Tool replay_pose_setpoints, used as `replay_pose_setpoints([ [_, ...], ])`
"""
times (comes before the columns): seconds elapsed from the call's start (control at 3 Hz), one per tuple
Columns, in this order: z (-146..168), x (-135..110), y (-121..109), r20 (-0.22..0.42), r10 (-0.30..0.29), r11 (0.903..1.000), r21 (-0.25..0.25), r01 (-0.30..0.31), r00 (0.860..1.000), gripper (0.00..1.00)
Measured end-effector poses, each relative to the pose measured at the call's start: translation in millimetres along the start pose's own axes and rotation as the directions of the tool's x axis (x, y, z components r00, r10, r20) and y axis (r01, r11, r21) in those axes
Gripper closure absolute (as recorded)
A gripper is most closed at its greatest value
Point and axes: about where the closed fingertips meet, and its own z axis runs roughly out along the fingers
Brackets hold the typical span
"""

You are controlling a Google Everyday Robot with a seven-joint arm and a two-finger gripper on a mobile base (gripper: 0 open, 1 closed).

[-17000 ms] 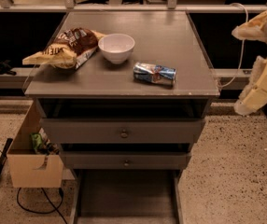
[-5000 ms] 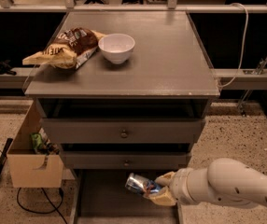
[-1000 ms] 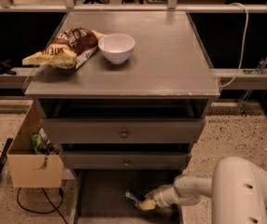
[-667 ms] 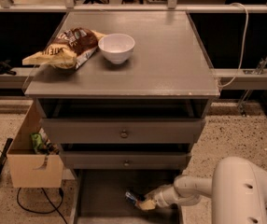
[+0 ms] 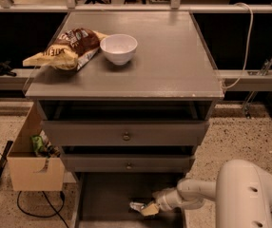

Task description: Place redbull can into bottom drawer

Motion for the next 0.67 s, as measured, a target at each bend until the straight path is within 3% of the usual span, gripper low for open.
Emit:
replay_pose_setpoints([
  [0.67, 0.0, 0.0, 0.0, 0.000, 0.000, 1.0000, 0.000, 0.000, 1.000, 0.00],
])
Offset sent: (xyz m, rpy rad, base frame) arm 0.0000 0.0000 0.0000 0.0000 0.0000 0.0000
